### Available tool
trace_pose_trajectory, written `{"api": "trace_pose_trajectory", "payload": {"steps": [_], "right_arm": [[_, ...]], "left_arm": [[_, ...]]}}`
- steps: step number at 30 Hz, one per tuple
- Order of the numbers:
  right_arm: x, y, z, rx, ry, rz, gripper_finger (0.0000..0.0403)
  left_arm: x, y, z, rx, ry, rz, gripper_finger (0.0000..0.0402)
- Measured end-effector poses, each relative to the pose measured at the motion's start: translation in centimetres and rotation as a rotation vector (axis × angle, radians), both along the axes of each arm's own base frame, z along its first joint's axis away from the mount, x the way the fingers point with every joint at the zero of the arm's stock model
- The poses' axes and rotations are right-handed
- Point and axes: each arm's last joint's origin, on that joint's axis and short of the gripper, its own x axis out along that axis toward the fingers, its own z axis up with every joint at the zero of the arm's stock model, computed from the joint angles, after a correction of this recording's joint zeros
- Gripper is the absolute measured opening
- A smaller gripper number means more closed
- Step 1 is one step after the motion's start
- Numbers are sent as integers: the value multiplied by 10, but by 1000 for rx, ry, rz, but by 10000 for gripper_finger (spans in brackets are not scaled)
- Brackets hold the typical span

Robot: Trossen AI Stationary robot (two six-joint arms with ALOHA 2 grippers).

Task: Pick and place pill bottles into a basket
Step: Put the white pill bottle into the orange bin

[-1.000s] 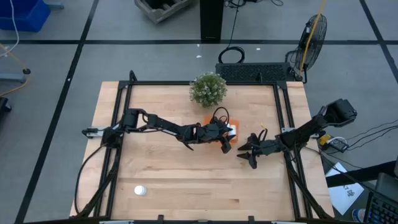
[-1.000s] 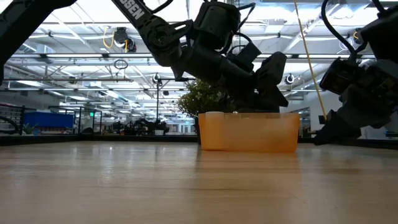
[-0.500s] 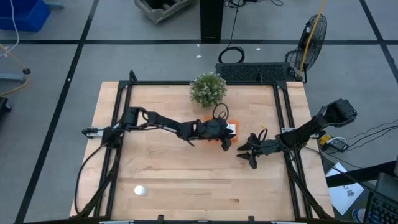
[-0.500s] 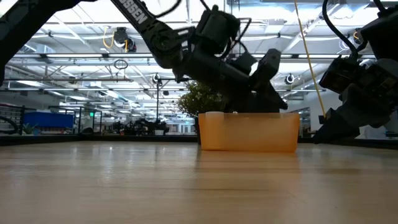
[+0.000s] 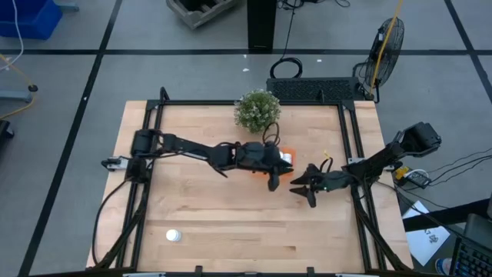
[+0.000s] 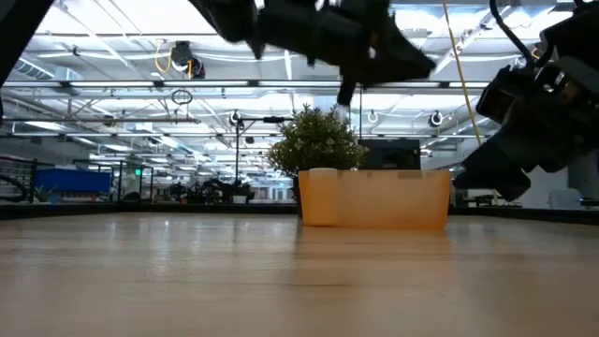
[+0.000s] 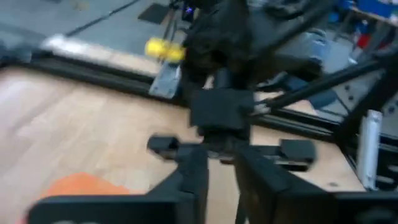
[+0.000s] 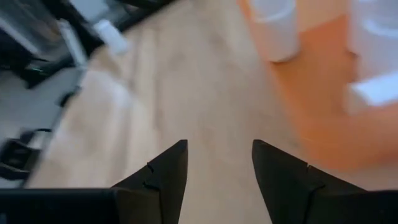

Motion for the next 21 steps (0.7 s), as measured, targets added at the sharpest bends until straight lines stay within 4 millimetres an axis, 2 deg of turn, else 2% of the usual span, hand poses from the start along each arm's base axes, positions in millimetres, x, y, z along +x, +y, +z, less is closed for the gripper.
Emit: {"api": "trace_pose_trajectory", "payload": {"steps": [4, 7, 9, 14, 18, 21], "right_arm": [[3, 1, 9, 5, -90, 23, 171], [6, -1, 14, 13, -153, -5, 171], [6, -2, 16, 21, -165, -11, 171], [10, 1, 22, -16, -184, 8, 151], [24, 5, 38, -63, -178, 36, 128], [42, 7, 55, -71, -71, 100, 120]], "left_arm": [[-12, -11, 19, 73, 26, -56, 10], [-27, -18, 22, 102, -8, -96, 17], [-41, -22, 22, 115, -113, -127, 23], [-107, -20, 3, 143, -184, -62, 12], [-160, -22, -5, 174, -190, -50, 7], [-192, -18, -24, 184, -157, 45, 23]]}}
